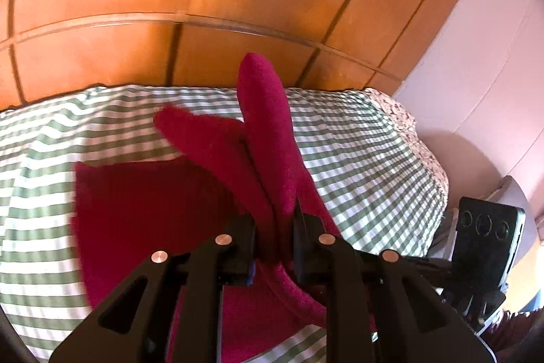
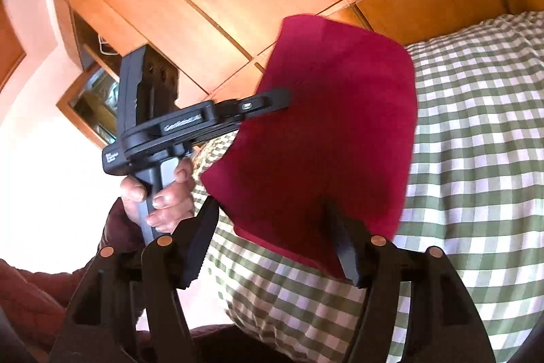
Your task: Fold small clothes
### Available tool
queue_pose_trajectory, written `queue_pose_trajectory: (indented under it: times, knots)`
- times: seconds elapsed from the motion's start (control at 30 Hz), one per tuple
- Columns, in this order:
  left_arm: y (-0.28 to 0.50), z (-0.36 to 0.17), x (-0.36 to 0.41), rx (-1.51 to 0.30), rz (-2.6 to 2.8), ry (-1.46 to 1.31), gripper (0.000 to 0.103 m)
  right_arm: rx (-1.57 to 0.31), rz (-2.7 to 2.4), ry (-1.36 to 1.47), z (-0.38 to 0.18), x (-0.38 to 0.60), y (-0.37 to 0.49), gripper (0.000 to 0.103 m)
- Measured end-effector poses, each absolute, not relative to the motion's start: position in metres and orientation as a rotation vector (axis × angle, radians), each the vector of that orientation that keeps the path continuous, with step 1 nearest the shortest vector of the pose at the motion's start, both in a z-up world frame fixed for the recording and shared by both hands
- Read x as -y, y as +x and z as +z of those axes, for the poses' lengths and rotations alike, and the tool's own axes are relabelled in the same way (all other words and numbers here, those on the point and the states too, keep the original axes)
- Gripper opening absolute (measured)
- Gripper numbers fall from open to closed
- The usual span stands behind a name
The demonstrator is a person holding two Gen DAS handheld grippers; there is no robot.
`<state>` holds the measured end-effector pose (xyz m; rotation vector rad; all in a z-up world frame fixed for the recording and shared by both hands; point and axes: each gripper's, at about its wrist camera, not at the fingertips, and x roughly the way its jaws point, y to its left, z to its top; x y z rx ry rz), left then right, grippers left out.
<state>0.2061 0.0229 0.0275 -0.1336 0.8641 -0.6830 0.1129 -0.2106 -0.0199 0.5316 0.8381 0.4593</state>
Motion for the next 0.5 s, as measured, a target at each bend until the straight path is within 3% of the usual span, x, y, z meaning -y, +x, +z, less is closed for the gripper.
queue_pose_trajectory:
  times: [0.5]
  knots:
    - [0.201, 0.013, -0.102, -0.830, -0.452, 0.002, 0.016, -1.014, 0.542, 0.394, -0.070, 0.114, 0.151, 0.063]
